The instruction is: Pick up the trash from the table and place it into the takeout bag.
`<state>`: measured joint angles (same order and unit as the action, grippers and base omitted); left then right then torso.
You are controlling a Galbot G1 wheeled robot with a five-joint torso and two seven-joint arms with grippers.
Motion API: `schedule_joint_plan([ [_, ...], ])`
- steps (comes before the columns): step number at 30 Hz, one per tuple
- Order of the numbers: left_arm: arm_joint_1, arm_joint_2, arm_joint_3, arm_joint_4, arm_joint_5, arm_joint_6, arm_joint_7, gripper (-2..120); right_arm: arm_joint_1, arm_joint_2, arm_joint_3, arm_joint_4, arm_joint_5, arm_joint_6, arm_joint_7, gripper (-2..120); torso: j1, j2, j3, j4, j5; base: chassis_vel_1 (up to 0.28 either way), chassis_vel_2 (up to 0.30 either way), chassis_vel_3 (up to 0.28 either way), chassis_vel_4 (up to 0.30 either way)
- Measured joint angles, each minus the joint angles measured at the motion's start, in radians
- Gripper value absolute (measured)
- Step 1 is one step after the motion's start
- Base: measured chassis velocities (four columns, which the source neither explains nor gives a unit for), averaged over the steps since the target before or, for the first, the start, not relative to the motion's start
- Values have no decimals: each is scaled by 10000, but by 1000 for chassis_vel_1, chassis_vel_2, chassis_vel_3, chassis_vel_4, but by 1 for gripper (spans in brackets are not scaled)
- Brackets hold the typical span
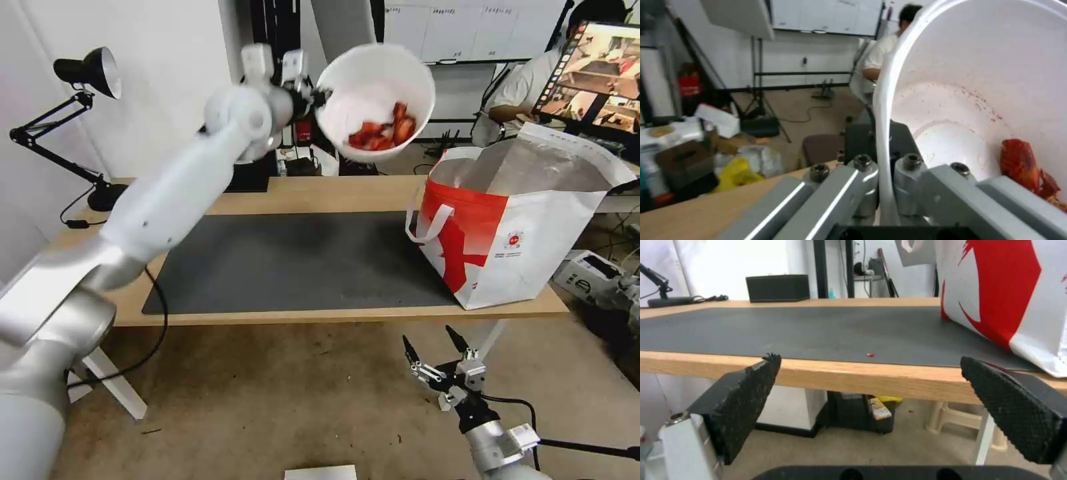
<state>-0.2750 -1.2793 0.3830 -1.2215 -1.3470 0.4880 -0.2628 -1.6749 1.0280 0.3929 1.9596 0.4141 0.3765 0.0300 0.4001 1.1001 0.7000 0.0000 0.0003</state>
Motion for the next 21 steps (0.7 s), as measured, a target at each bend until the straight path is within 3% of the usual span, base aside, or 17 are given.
schedule_joint_plan([
  [6,-110,-1608,320,895,38,-139,-372,0,0,0,0,0,0,0,0,100,0,-1,0,-2,1,0,0,0,0],
  [13,-30,-2856,222,1548,-62,-401,-784,0,0,0,0,0,0,0,1,100,0,-1,0,-3,1,0,0,0,0],
  [21,-39,-3223,603,1837,204,-1018,-841,0,0,0,0,0,0,0,0,100,-1,0,0,1,0,0,0,0,0],
])
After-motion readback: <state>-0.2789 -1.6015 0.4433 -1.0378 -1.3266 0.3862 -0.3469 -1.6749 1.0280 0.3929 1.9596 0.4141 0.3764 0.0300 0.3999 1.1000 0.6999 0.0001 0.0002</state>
